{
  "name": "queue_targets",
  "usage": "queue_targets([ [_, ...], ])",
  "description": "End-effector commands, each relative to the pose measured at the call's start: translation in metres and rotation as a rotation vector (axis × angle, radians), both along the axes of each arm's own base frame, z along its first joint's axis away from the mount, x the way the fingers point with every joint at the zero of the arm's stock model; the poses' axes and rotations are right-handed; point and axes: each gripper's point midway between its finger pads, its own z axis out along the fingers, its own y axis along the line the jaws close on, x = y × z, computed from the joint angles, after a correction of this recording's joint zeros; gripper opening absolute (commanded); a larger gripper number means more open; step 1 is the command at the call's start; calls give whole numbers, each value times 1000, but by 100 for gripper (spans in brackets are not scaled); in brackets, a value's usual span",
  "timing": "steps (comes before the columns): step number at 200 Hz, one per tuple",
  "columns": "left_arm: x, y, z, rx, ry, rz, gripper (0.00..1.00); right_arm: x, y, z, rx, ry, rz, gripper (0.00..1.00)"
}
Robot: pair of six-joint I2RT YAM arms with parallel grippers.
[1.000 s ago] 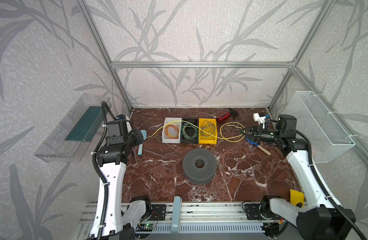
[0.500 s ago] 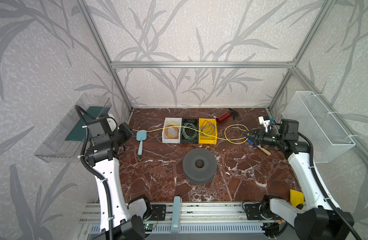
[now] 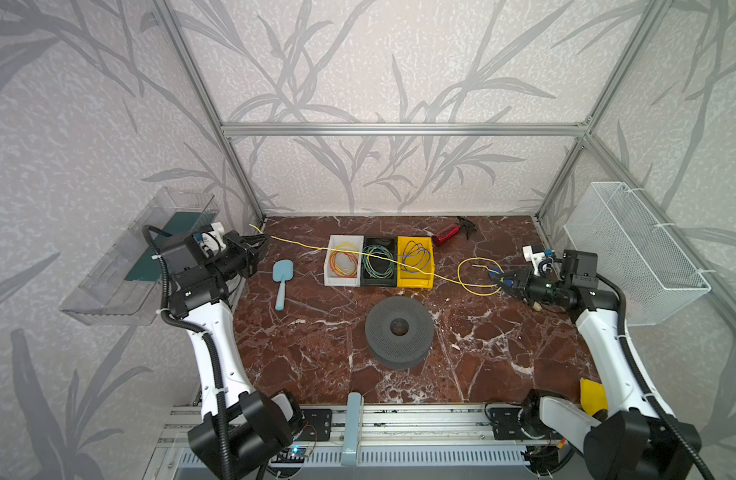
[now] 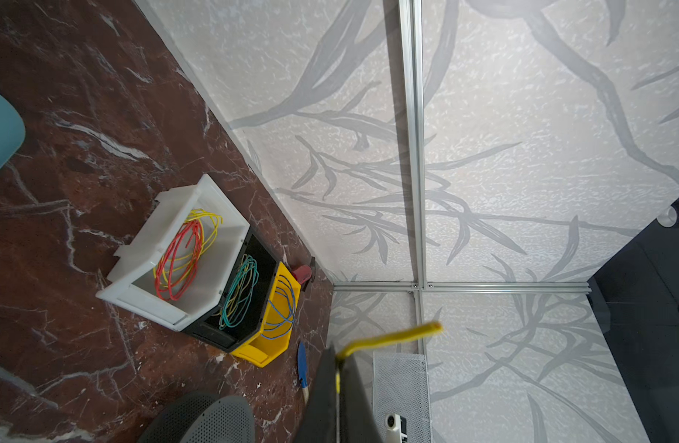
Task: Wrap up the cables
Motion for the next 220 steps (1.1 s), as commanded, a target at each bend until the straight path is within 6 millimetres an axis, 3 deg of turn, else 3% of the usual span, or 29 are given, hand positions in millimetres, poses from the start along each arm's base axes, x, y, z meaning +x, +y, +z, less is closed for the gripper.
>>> queue_targets([
  [1, 3, 20, 10, 152, 26, 113, 0, 4, -16, 8, -94, -32, -66, 0],
  [13, 2, 9, 15, 203, 35, 88, 0, 3, -11, 19, -79, -54, -52, 0],
  [31, -1, -2, 22, 266, 46, 71, 14, 2, -3, 33, -42, -81, -25, 0],
  [37, -3, -3, 22, 277, 55, 71, 23, 2, -2, 38, -33, -91, -20, 0],
  [55, -12, -3, 24, 336, 79, 86, 63, 4, 0, 51, -20, -123, -26, 0],
  [67, -20, -4, 21, 407, 116, 98, 81, 6, -2, 57, -17, -137, -39, 0],
  [80, -27, -10, 17, 478, 164, 83, 87, 11, -3, 63, -16, -153, -51, 0],
  [99, -32, -41, 17, 530, 159, 4, 88, 20, 1, 68, -7, -162, -63, 0],
  [138, -42, -146, 20, 454, 28, -238, 81, 28, 37, 94, -8, -235, -27, 0],
  [184, -73, -265, 15, 331, -130, -449, 79, 33, 63, 127, 67, -329, -27, 0],
  [220, -75, -327, -5, 355, -185, -501, 79, 22, 87, 143, 165, -363, 18, 0],
])
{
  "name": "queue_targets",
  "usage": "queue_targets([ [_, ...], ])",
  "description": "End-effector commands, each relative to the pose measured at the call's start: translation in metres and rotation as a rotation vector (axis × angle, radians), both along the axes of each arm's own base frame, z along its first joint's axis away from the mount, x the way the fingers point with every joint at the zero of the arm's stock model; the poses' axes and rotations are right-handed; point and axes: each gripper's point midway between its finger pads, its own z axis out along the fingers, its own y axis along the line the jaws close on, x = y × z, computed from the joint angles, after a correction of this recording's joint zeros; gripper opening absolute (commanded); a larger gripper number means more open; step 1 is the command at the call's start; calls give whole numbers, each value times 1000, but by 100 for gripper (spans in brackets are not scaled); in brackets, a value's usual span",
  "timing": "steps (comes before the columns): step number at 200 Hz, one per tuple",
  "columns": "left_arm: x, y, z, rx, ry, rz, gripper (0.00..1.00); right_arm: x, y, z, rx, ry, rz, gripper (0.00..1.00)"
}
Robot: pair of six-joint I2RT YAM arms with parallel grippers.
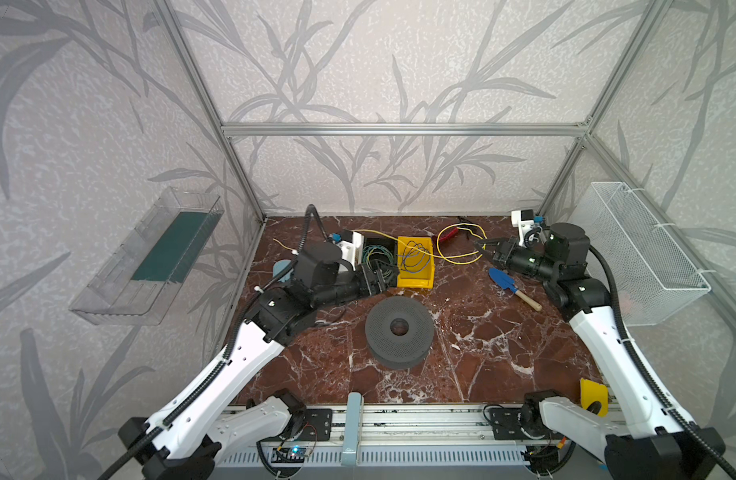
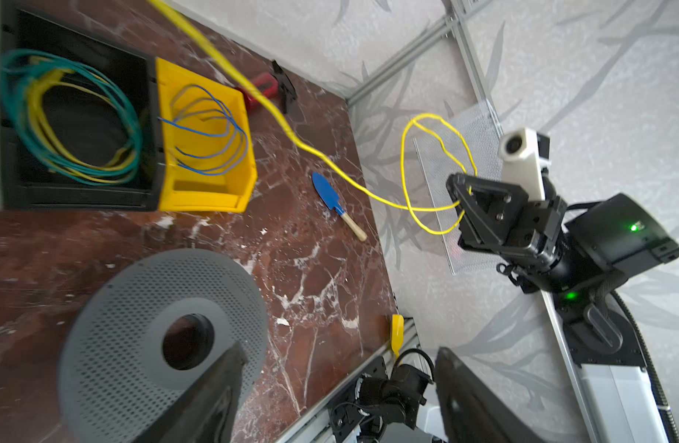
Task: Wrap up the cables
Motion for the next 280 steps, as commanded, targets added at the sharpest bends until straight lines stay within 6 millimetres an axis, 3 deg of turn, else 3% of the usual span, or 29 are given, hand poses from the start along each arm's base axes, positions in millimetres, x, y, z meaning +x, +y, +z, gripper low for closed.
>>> queue_targets([
  [1, 21, -23, 18, -82, -110, 84, 79, -5, 10, 34, 96, -91, 10, 0],
  [20, 32, -38, 12, -116, -147, 96, 79, -13, 17, 38, 151, -87, 34, 0],
  [56, 51, -44, 16, -164, -230, 142, 79, -28, 28, 37, 179, -63, 74, 0],
  [106, 54, -54, 27, -228, -280, 104, 74, -33, 30, 19, 173, -27, 62, 0],
  [126, 50, -48, 22, -243, -272, 123, 68, -31, 29, 18, 163, -31, 55, 0],
  [158, 50, -29, 15, -256, -282, 196, 68, -31, 34, 25, 174, -46, 82, 0],
  [208, 63, -30, 18, -215, -290, 210, 67, -41, 57, 23, 213, -18, 185, 0],
  [241, 70, -33, 10, -224, -261, 214, 40, -49, 63, 20, 216, -13, 206, 0],
  [280, 71, -25, 7, -238, -255, 248, 15, -58, 71, 17, 202, -12, 251, 0],
])
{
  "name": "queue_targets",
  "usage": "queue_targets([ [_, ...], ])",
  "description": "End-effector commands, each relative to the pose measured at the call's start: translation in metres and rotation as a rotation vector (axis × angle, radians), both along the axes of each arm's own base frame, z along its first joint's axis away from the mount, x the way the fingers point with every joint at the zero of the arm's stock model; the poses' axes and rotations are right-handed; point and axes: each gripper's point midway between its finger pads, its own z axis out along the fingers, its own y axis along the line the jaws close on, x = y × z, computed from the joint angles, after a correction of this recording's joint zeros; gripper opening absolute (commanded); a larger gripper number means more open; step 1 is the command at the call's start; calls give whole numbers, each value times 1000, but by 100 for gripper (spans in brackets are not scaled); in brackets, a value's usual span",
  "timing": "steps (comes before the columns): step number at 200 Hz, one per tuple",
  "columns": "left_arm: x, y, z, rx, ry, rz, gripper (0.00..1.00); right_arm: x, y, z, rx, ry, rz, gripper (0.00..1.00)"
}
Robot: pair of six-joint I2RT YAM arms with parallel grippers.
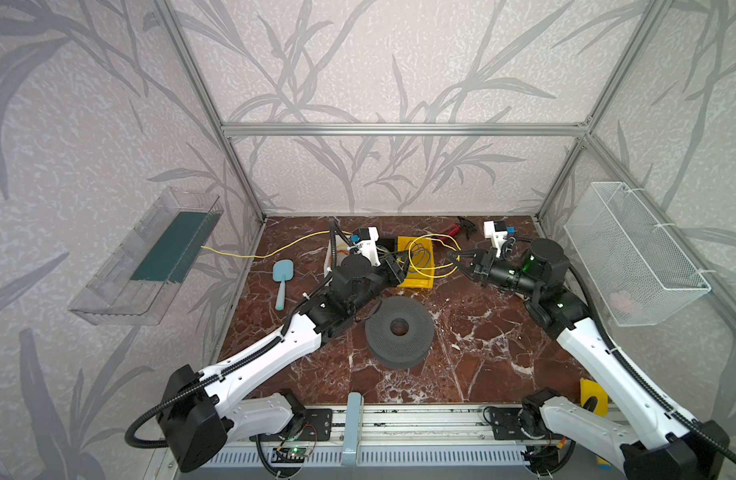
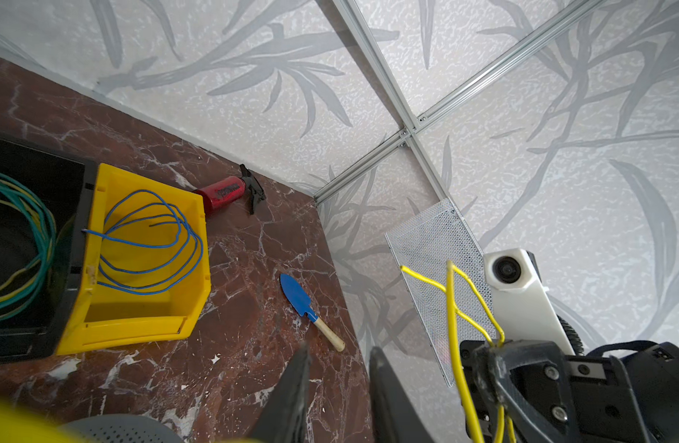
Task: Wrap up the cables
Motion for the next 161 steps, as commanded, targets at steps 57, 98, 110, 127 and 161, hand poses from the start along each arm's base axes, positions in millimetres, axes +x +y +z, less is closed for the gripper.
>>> queue_targets([
  [57, -4, 32, 24, -1, -55, 79, 0, -22, 2, 4, -52, -74, 64, 43],
  [98, -14, 37, 30, 59, -68, 30, 0, -33, -23, 26, -183, -166, 30, 68],
  [110, -17, 37, 32, 56, -72, 10, 0, -33, -38, 32, -196, -185, -8, 68],
  [127, -23, 36, 38, 52, -95, -35, 0, -25, -65, 34, -199, -184, -104, 68],
  [161, -41, 23, 46, 87, -136, -179, 0, -1, -77, 22, -132, -173, -116, 52],
])
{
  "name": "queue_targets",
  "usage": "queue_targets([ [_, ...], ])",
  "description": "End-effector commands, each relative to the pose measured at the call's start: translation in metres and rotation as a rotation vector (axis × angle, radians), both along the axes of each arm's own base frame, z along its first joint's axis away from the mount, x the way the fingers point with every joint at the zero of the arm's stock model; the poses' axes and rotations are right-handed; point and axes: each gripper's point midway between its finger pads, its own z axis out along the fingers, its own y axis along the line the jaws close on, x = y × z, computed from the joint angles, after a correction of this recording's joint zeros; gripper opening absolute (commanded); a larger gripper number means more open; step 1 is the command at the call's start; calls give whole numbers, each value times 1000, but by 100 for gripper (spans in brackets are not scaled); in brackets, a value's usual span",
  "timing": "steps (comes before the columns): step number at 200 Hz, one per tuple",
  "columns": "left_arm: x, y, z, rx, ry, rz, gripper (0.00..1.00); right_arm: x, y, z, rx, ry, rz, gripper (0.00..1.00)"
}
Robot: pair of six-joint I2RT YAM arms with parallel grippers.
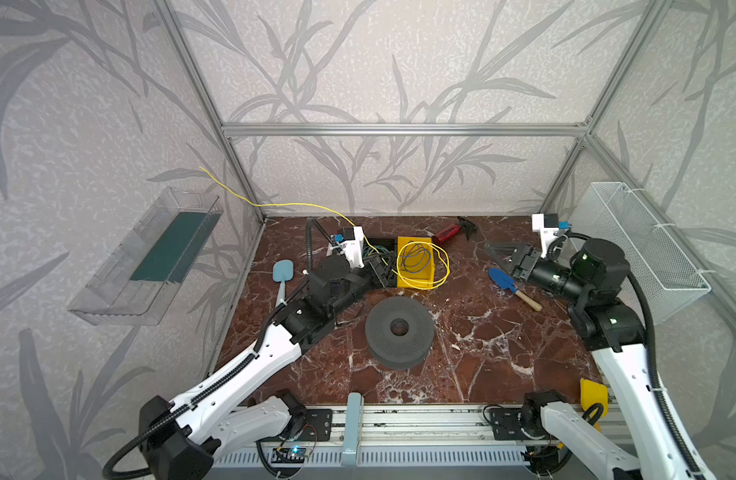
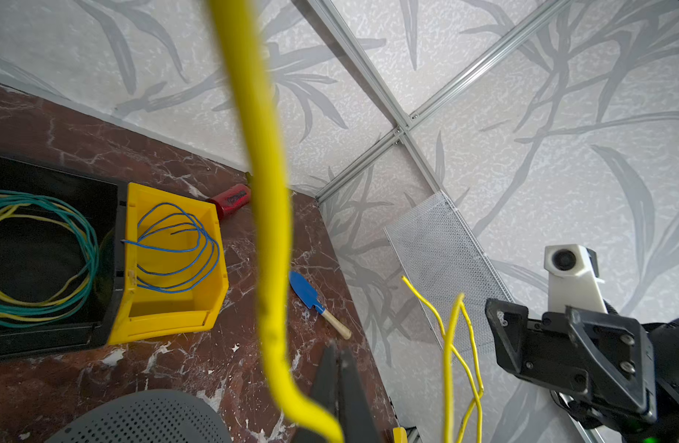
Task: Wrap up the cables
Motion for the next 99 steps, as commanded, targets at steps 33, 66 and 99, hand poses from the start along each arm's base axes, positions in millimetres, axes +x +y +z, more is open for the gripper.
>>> queue_targets([
  [33, -32, -18, 27, 55, -79, -224, 0, 5, 41, -12, 50, -19, 236, 48],
  [66, -39, -19, 27, 114, -90, -255, 0, -10, 46, 3, -39, -113, 242, 40],
  [99, -38, -14, 20, 244, -98, -238, 0, -27, 31, 18, -213, -205, 172, 41],
])
